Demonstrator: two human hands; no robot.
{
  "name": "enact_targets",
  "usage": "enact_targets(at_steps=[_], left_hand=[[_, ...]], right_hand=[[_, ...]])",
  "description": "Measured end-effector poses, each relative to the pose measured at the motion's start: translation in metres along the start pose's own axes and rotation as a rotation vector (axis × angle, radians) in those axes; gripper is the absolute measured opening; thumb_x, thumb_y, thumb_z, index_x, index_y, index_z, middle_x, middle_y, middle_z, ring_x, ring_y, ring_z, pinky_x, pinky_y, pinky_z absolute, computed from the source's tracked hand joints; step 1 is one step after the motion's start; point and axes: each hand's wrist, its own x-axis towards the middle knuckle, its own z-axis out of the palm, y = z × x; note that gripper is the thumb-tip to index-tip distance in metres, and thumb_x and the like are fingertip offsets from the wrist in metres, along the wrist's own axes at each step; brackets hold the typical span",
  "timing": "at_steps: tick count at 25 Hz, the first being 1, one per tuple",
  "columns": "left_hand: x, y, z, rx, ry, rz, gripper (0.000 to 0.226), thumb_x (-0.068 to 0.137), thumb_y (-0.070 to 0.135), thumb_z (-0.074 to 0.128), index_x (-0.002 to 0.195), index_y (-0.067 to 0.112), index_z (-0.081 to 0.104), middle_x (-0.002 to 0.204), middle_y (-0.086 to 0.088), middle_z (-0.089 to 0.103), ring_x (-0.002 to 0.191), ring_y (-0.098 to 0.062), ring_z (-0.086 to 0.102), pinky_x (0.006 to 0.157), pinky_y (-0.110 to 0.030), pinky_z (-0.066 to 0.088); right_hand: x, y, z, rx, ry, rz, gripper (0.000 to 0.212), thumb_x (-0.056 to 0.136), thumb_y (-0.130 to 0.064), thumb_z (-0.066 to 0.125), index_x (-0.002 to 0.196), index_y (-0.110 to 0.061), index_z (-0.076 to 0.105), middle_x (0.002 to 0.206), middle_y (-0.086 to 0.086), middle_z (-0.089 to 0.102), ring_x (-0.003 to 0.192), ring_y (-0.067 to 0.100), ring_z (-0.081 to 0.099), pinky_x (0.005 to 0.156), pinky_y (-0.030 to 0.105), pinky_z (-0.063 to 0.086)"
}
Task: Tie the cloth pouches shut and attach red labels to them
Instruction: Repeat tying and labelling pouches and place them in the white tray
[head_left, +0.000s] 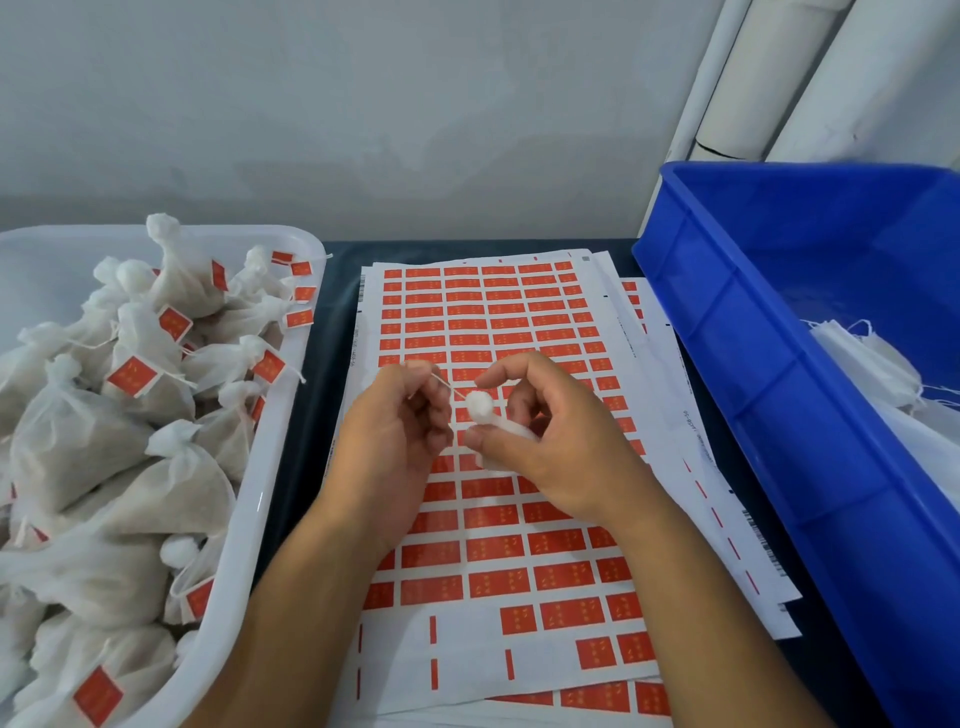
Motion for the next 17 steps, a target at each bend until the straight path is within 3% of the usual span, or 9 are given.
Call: enact_targets(at_steps=[4, 7, 11, 17], left_hand=[[0.004, 0.0007, -0.0029, -0.158, 0.032, 0.019, 0.026, 0.093, 0.012, 0.047, 0.07, 0.017, 0.059, 0.069, 0.002, 0.051, 0.062, -0.008, 0.046, 0.061, -0.023, 0.043], [0.0045, -0.0024, -0.0022, -0.145, 0.041, 0.002, 0.021, 0.092, 0.013, 0.049, 0.074, 0.016, 0.058, 0.069, 0.002, 0.052, 0.062, -0.008, 0.047, 0.061, -0.022, 0.044], [0.0073, -0.004, -0.0047, -0.214, 0.055, 0.006, 0.016, 0.089, 0.013, 0.051, 0.075, 0.016, 0.058, 0.07, 0.002, 0.053, 0.063, -0.008, 0.048, 0.06, -0.02, 0.046], [0.0089, -0.0068, -0.0076, 0.191, 0.174, 0.068, 0.019, 0.077, 0.033, 0.055, 0.063, 0.031, 0.067, 0.07, 0.006, 0.063, 0.064, -0.008, 0.061, 0.067, -0.026, 0.054]], right_hand=[[0.0005, -0.0013, 0.0016, -0.07, -0.01, -0.012, 0.03, 0.086, -0.046, 0.078, 0.099, -0.061, 0.055, 0.085, -0.024, 0.06, 0.081, 0.002, 0.062, 0.061, 0.012, 0.054], [0.0009, -0.0008, 0.0023, -0.143, -0.012, -0.001, 0.021, 0.088, -0.051, 0.074, 0.091, -0.058, 0.055, 0.089, -0.031, 0.058, 0.083, -0.003, 0.06, 0.055, 0.008, 0.048], [0.0027, 0.002, 0.004, -0.167, 0.018, 0.012, 0.015, 0.09, -0.051, 0.072, 0.09, -0.052, 0.057, 0.089, -0.028, 0.058, 0.088, -0.007, 0.057, 0.06, 0.007, 0.041], [-0.0023, -0.0009, -0.0038, -0.182, -0.073, 0.094, 0.035, 0.086, -0.05, 0.077, 0.112, -0.054, 0.053, 0.093, -0.032, 0.058, 0.084, -0.006, 0.063, 0.061, 0.004, 0.045]])
